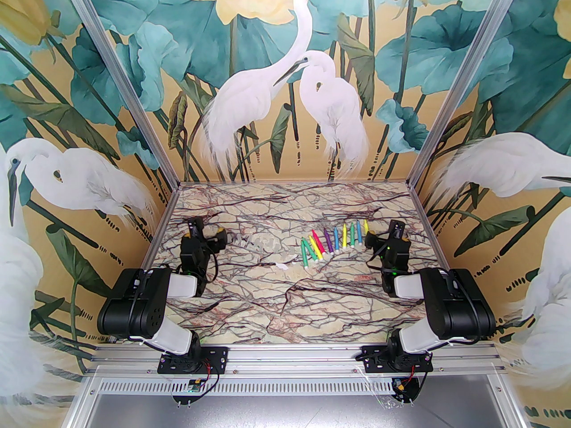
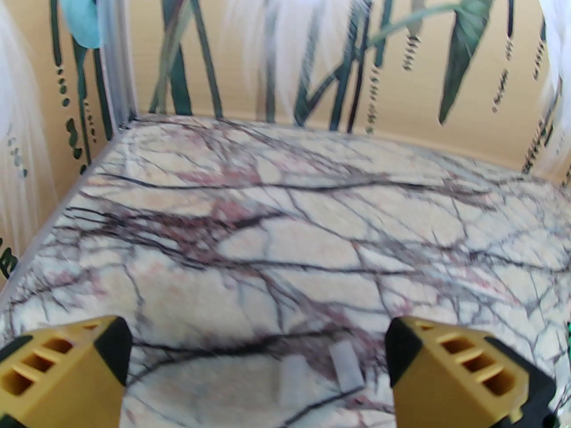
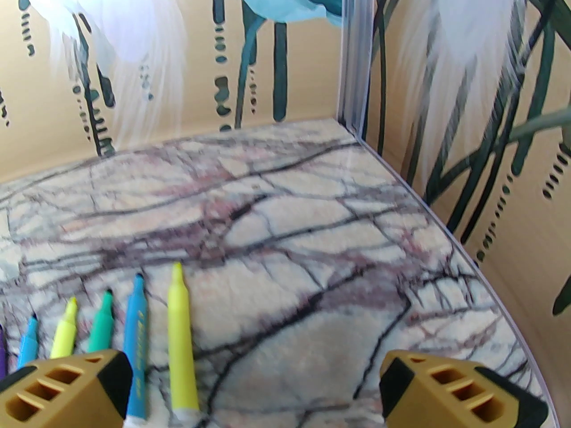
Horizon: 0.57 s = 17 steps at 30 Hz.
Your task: Open the pen caps
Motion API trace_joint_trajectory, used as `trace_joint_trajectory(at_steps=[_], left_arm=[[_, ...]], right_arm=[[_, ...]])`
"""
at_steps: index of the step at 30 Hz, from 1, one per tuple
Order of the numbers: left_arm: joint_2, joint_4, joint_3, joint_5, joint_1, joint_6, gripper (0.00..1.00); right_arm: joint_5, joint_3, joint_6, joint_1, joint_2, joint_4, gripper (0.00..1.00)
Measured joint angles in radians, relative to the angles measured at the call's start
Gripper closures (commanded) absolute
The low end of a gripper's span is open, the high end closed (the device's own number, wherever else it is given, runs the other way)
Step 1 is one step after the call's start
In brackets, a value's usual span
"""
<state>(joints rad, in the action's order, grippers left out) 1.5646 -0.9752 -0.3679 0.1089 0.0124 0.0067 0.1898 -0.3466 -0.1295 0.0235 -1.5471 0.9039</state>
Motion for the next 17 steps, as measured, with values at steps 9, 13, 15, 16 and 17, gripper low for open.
trace_joint_trajectory(at_steps=[9,13,15,16,17], left_arm=[[0.0,0.009,0.0,-0.018,0.001,-0.013,0.0],[0.0,0.009,0.0,-0.018,0.001,-0.013,0.0],[0.0,0.009,0.0,-0.019,0.001,-0.013,0.01],[0.0,0.009,0.0,-0.018,0.001,-0.013,0.0],[0.0,0.009,0.0,-0.018,0.001,-0.013,0.0]], right_arm=[[-0.004,-0.002,0.0,0.0,0.0,0.001,0.01],[-0.004,-0.002,0.001,0.0,0.0,0.001,0.01],[-0.008,-0.002,0.004,0.0,0.0,0.001,0.01],[-0.008,-0.002,0.005,-0.003,0.0,0.001,0.01],[-0.008,-0.002,0.008,-0.005,0.0,0.001,0.01]])
